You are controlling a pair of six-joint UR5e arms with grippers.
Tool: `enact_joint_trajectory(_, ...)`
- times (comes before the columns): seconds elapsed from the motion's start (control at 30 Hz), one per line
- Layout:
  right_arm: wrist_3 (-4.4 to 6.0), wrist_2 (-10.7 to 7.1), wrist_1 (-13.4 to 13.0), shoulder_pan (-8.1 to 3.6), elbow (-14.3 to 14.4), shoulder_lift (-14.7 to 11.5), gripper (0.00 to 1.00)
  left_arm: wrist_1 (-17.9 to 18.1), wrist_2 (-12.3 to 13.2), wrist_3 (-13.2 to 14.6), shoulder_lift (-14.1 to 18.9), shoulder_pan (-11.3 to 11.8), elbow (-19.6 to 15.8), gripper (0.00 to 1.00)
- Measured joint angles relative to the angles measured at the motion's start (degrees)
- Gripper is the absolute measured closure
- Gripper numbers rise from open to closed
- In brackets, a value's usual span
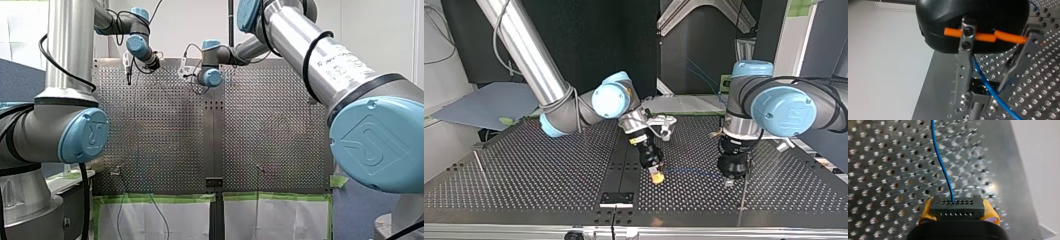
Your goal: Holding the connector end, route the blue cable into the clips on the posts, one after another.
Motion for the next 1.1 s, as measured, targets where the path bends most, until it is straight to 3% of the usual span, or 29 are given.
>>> enact_joint_trajectory(0.17,-0.01,0.07,-0.07,-0.12,2.33,0.02,1.0,0.64,-0.37,-1.03,-0.76,-0.98,-0.01,1.0)
enact_joint_trajectory(0.33,-0.02,0.01,-0.06,-0.4,4.18,0.04,1.0,-0.53,-0.64,-0.12,-3.15,-2.26,0.0,1.0)
enact_joint_trajectory(0.67,-0.23,0.16,-0.24,-1.05,6.96,0.04,1.0,-0.04,-4.85,-0.66,-5.06,-4.62,-0.02,1.0)
enact_joint_trajectory(1.1,-1.01,0.3,-0.59,-1.93,9.94,0.24,1.0,0.9,-6.79,-1.43,-8.27,-7.75,-0.9,1.0)
